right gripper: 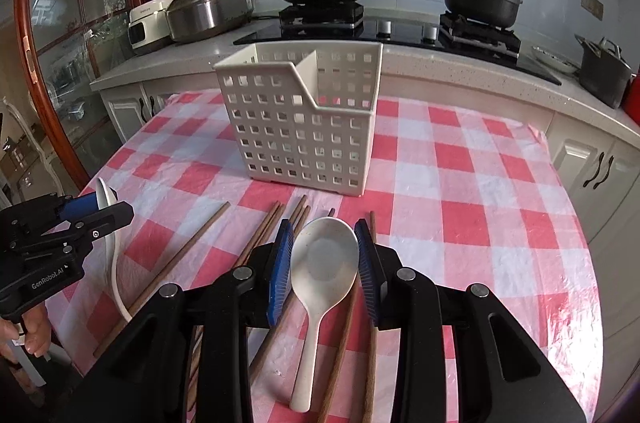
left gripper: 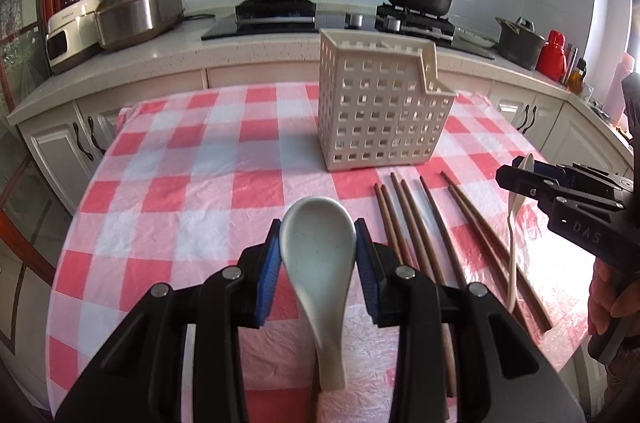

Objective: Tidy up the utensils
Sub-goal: 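Lift the white spoon with the right gripper and drop it into the caddy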

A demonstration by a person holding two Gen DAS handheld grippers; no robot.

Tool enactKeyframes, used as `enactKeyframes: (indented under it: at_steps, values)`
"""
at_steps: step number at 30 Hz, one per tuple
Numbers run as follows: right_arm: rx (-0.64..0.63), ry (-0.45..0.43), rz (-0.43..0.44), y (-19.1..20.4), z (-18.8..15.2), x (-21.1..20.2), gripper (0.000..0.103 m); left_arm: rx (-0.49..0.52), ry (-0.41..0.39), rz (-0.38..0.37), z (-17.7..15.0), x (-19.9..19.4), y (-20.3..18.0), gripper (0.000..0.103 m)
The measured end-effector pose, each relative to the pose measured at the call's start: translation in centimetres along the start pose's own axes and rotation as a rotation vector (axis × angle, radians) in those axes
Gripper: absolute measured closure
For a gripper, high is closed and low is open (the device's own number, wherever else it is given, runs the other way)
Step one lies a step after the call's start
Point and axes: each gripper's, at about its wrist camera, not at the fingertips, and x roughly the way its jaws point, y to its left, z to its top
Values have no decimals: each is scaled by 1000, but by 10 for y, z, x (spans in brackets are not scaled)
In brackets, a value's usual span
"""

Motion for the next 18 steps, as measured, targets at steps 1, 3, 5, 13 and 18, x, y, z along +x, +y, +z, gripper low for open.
enactKeyframes:
  at_steps: [1,3,5,13,18]
  values:
    - [-3,-13,-3,1,1,-4,71,2,-13,6,1,-5,1,69]
    - [-6,-28,-8,3,2,-10,71,6,-31,13,3,-14,2,69]
    - [-5,-36,-10,4,2,-14,71,11,-51,19,5,-22,2,69]
    - [-15,-80,-36,9,7,-25,71,50,-70,27,8,-29,-3,69]
    - [-33,-123,-57,7,20,-30,71,66,-86,25,20,-32,-3,69]
